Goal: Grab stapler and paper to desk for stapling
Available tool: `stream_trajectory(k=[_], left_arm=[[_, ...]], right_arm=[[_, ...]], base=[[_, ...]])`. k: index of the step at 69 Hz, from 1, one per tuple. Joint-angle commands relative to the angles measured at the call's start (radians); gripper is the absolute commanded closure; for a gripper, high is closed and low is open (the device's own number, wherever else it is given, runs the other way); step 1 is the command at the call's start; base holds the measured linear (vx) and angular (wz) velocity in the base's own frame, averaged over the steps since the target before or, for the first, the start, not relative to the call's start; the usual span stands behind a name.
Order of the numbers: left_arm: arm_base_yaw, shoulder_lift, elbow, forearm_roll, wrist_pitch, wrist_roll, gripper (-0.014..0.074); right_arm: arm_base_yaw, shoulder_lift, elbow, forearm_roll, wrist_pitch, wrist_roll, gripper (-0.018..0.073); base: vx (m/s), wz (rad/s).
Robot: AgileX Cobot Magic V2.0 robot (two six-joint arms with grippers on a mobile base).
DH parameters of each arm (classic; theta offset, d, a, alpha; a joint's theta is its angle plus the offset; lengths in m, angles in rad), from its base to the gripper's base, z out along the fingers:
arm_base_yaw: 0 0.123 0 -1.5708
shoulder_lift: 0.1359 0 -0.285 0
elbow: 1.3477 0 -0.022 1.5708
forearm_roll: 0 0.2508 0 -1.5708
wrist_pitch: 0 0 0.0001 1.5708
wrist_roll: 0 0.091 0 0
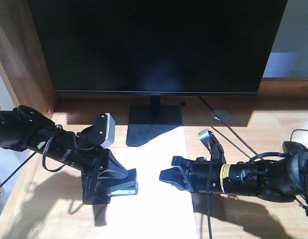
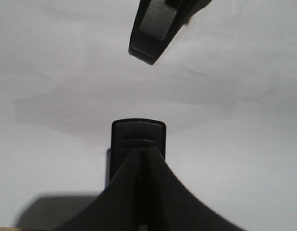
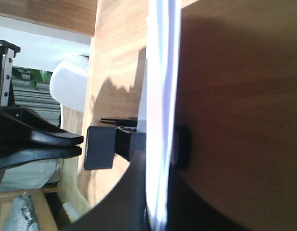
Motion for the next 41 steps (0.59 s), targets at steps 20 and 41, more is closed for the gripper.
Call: stream_trajectory(k=[20,41], left_arm=[[-0.004,-0.042,-0.024,-0.046,0.04,-0.009,0.0603],[-0.004,-0.042,-0.024,-0.046,0.04,-0.009,0.0603]], right_arm=[[0.003,-0.036,-0.015,0.034,-0.035,-0.021,0.0562],[0.003,-0.036,-0.015,0.033,-0.035,-0.021,0.0562]], base=[[0.0,0.0],[0.0,0.0]])
